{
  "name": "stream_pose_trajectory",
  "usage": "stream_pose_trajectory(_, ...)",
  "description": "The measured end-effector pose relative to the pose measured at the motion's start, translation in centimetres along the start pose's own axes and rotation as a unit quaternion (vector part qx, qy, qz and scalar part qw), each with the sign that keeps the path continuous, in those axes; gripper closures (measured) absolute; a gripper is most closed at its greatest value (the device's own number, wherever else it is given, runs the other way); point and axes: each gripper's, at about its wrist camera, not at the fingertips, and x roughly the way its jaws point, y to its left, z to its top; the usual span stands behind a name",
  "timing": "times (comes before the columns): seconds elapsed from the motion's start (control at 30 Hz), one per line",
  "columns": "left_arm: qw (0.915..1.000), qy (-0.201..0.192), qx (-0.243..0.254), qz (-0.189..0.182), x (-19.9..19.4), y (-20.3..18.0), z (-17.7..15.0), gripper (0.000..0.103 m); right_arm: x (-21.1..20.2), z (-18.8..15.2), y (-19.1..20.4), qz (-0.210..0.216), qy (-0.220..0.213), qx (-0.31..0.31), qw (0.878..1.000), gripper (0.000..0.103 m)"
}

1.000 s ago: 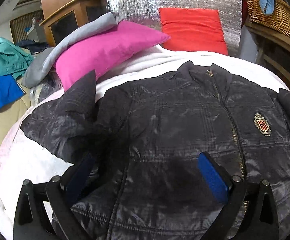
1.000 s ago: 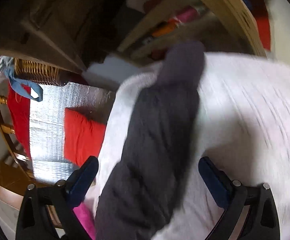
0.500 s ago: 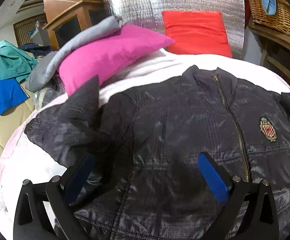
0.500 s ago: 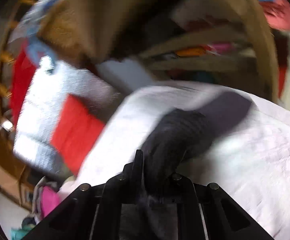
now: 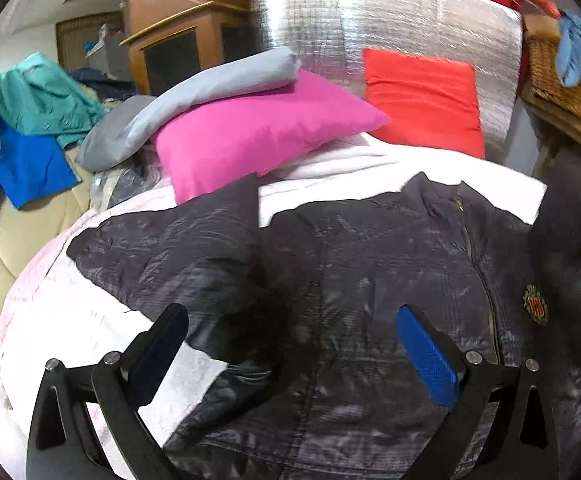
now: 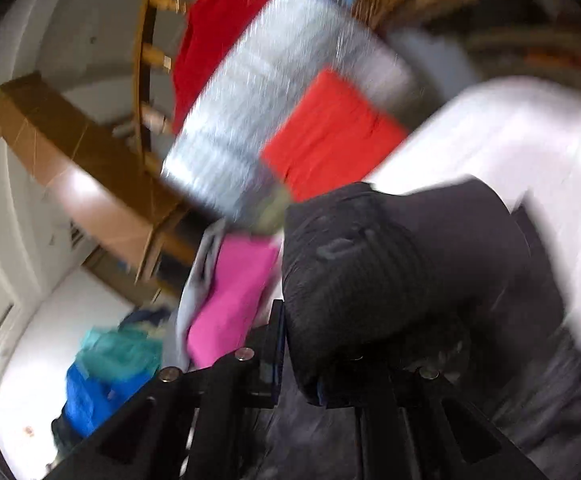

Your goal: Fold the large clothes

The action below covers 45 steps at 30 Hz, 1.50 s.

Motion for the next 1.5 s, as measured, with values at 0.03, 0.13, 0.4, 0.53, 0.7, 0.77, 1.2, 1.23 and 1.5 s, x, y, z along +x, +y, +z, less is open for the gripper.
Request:
stream_pose_trajectory(0.03, 1.0, 0.0, -0.005, 0.0, 0.0, 0.4, 0.1, 0.0, 1.7, -1.4, -0.1, -0.003, 0.033, 0.004, 0.999, 0.086)
stream_pose_trajectory(0.13, 0.9998, 0.004, -0.019, -0.003, 0.0, 1.4, 0.2, 0.0, 5.6, -4.7, -1.5, 0.01, 0.126, 0.062, 0.99, 0.024)
stream_pose_trajectory(0.4, 0.9989, 0.02, -0.028, -0.031, 0.2, 1.6, -0.1, 0.0, 2.9, -7.6, -2.8, 0.07, 0.198, 0.163, 0.964, 0.017)
stream_pose_trajectory(0.53, 0.996, 0.018, -0.038, -0.078, -0.5, 0.3, -0.4, 0.0, -3.1, -4.1, -2.7, 0.053, 0.117, 0.124, 0.984, 0.017)
stream_pose_trajectory(0.7, 0.9877, -0.014, 0.008, -0.155, -2.4, -4.3, -1.0, 0.0, -7.6, -0.2, -8.5, -0.121, -0.001, 0.096, 0.988, 0.017)
stream_pose_trajectory(0.77, 0.983, -0.014, 0.049, -0.177, -2.5, -7.0, -1.3, 0.0, -7.2, 0.4, -11.1, -0.158, -0.006, 0.117, 0.981, 0.019)
stream_pose_trajectory(1.2, 0.9778, 0.069, 0.079, -0.181, 3.3, -13.2, -2.4, 0.014, -0.7, 0.8, -15.6, -0.197, 0.071, 0.114, 0.971, 0.058)
stream_pose_trajectory(1.23, 0.9757, 0.081, 0.077, -0.188, 3.8, -13.2, -2.6, 0.026, -0.4, 0.7, -15.2, -0.202, 0.073, 0.107, 0.971, 0.065)
stream_pose_trajectory(1.5, 0.9676, 0.091, 0.042, -0.232, 3.5, -11.1, -2.0, 0.06, -0.5, 0.7, -11.7, -0.22, 0.04, 0.062, 0.973, 0.079)
